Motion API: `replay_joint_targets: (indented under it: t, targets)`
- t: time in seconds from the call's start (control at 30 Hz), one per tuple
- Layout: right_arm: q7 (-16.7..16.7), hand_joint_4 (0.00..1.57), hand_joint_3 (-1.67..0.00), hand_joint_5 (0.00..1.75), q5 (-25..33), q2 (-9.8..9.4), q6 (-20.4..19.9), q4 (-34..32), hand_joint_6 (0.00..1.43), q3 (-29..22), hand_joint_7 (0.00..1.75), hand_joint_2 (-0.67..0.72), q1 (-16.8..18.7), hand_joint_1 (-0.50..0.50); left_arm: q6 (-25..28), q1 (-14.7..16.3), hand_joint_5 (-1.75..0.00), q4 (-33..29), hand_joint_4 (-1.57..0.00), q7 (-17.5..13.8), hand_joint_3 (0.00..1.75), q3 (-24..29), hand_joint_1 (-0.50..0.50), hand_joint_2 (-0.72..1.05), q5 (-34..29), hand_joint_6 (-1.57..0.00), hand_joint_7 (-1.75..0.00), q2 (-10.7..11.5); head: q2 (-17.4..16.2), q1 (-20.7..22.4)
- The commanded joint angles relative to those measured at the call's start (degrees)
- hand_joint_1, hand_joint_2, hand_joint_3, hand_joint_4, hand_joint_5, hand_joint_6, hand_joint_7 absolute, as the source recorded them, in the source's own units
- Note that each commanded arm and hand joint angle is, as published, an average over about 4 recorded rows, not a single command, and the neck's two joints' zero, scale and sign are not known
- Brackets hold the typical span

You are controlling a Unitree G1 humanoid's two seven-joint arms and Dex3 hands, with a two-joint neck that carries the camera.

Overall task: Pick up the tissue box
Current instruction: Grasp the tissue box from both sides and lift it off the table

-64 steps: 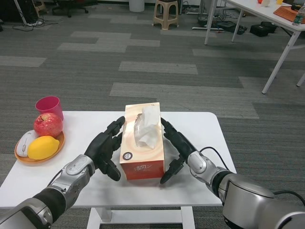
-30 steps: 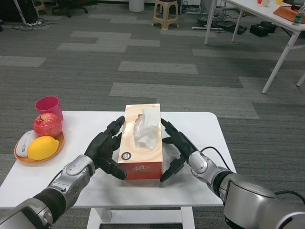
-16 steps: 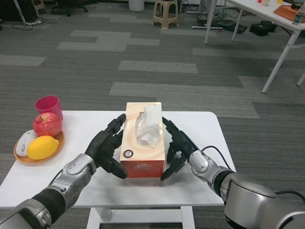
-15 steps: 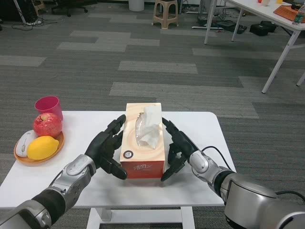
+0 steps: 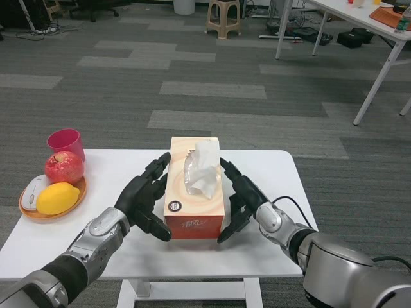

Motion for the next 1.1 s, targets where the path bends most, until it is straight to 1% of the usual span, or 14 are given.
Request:
replay_joint_targets:
  t: [0.03,0.37,0.47,0.5,0.6,0.7,0.73,0.83,0.9,0.97,1.03,1.07,1.1]
  targets:
    - [0.54,1.37,-0.16,1.36,-0.17,1.07,-0.84,-1.64,0.06,-0.46,0.28,-0.29,-0.15,-0.42,-0.1,-0.02,-0.21,-2.51,0.0,-1.33,0.0,-0.44,0.5,-0.37,0.67,0.0,0.0,-0.89,0.07,0.02]
    - [0.57,1.34,-0.16,1.36,-0.17,0.9,-1.08,-3.14,0.06,-1.25,0.28,-0.29,0.24,-0.42,-0.1,0.18,-0.21,-4.36,0.0,-1.31,0.0,0.38,0.5,-0.37,0.67,0.0,0.0,-0.6,0.21,0.16]
    - [0.63,1.34,-0.16,1.36,-0.19,0.79,-1.17,-3.6,0.06,-1.58,0.28,-0.3,0.4,-0.42,-0.1,0.27,-0.28,-4.89,0.0,-1.31,0.0,0.75,0.5,-0.37,0.67,0.0,0.0,-0.51,0.21,0.16]
    - [0.63,1.34,-0.16,1.36,-0.21,0.74,-1.17,-3.71,0.05,-1.71,0.28,-0.32,0.44,-0.42,-0.1,0.29,-0.28,-5.0,0.0,-1.31,0.0,0.82,0.5,-0.37,0.67,0.0,0.0,-0.49,0.27,0.38]
    - [0.72,1.34,-0.16,1.36,-0.19,0.48,-1.17,-4.61,0.04,-2.59,0.28,-0.35,0.77,-0.42,-0.1,0.4,-0.21,-5.55,0.0,-1.31,0.0,1.19,0.5,-0.37,0.67,0.0,0.0,-0.27,0.36,0.72]
    - [0.81,1.32,-0.16,1.38,-0.19,0.28,-1.17,-5.42,0.04,-3.36,0.28,-0.35,1.03,-0.42,-0.1,0.42,-0.28,-5.88,0.0,-1.31,0.0,1.45,0.5,-0.37,0.67,0.0,0.0,-0.07,0.46,0.59]
    - [0.81,1.31,-0.16,1.38,-0.21,0.26,-1.17,-5.6,0.03,-3.51,0.28,-0.35,1.1,-0.42,-0.1,0.42,-0.28,-5.92,0.0,-1.31,0.0,1.52,0.5,-0.37,0.67,0.0,0.0,-0.05,0.5,0.54]
    - [0.85,1.28,-0.16,1.41,-0.26,-0.07,-1.24,-6.96,0.03,-4.76,0.28,-0.37,1.52,-0.42,-0.1,0.35,-0.21,-6.12,0.0,-1.31,0.0,1.91,0.5,-0.37,0.67,0.0,0.0,0.06,0.51,0.43]
    - [0.9,1.28,-0.16,1.45,-0.26,-0.33,-1.26,-7.86,0.03,-5.62,0.28,-0.4,1.78,-0.42,-0.1,0.33,-0.26,-6.32,0.0,-1.31,0.0,2.22,0.5,-0.37,0.67,0.0,0.0,0.08,0.5,0.52]
    - [0.9,1.27,-0.18,1.45,-0.26,-0.47,-1.26,-8.3,0.02,-6.15,0.28,-0.41,1.91,-0.42,-0.1,0.33,-0.26,-6.49,0.0,-1.31,0.0,2.4,0.5,-0.37,0.67,0.0,0.0,0.08,0.49,0.55]
    - [0.94,1.26,-0.22,1.45,-0.26,-0.62,-1.22,-8.63,0.01,-6.37,0.28,-0.41,1.98,-0.42,-0.1,0.33,-0.21,-6.62,0.0,-1.31,0.0,2.53,0.5,-0.37,0.67,0.0,0.0,0.08,0.48,0.45]
    - [1.03,1.26,-0.24,1.45,-0.26,-0.73,-1.22,-8.85,0.0,-6.5,0.28,-0.41,2.0,-0.42,-0.1,0.33,-0.21,-6.69,0.0,-1.31,0.0,2.6,0.5,-0.37,0.67,0.0,0.0,0.08,0.5,0.44]
    - [1.12,1.26,-0.22,1.45,-0.26,-0.84,-1.22,-9.07,0.01,-6.63,0.28,-0.41,2.02,-0.42,-0.1,0.33,-0.23,-6.76,0.0,-1.31,0.0,2.66,0.5,-0.37,0.67,0.0,0.0,0.08,0.53,0.44]
